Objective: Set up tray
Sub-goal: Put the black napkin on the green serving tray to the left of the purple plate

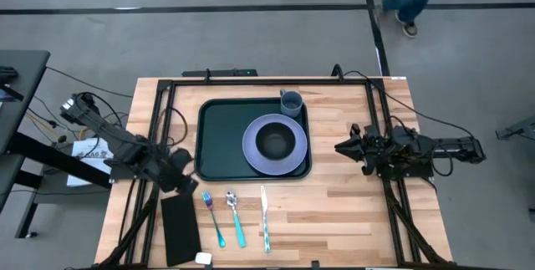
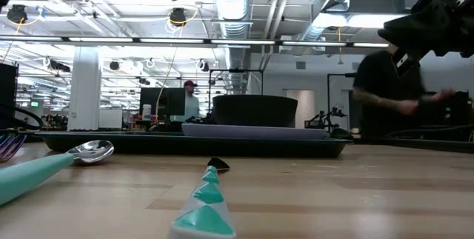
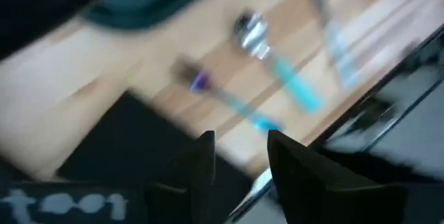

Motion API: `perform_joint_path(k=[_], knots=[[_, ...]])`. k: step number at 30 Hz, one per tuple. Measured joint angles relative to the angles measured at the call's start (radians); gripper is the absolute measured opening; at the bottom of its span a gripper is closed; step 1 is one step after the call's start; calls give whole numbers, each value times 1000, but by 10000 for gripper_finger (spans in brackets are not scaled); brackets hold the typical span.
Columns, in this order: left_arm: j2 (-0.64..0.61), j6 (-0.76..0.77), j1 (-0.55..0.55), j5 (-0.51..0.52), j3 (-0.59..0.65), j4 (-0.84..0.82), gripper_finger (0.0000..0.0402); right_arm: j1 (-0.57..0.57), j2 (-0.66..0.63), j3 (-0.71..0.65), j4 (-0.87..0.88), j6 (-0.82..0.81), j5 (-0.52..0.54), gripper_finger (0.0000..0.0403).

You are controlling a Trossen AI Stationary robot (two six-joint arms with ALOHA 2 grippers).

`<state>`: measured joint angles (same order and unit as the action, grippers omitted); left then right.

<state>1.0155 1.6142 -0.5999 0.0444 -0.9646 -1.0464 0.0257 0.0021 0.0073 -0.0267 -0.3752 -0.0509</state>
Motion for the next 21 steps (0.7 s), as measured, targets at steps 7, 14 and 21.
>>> perform_joint_path(k=[7,14,21], knots=[[205,-337,0,-129,0,-134,122,0,0,0,5,0,0,53],[351,-611,0,-100,66,-132,122,0,0,0,11,0,0,53],[287,-597,-11,-199,291,101,122,0,0,0,11,0,0,53]])
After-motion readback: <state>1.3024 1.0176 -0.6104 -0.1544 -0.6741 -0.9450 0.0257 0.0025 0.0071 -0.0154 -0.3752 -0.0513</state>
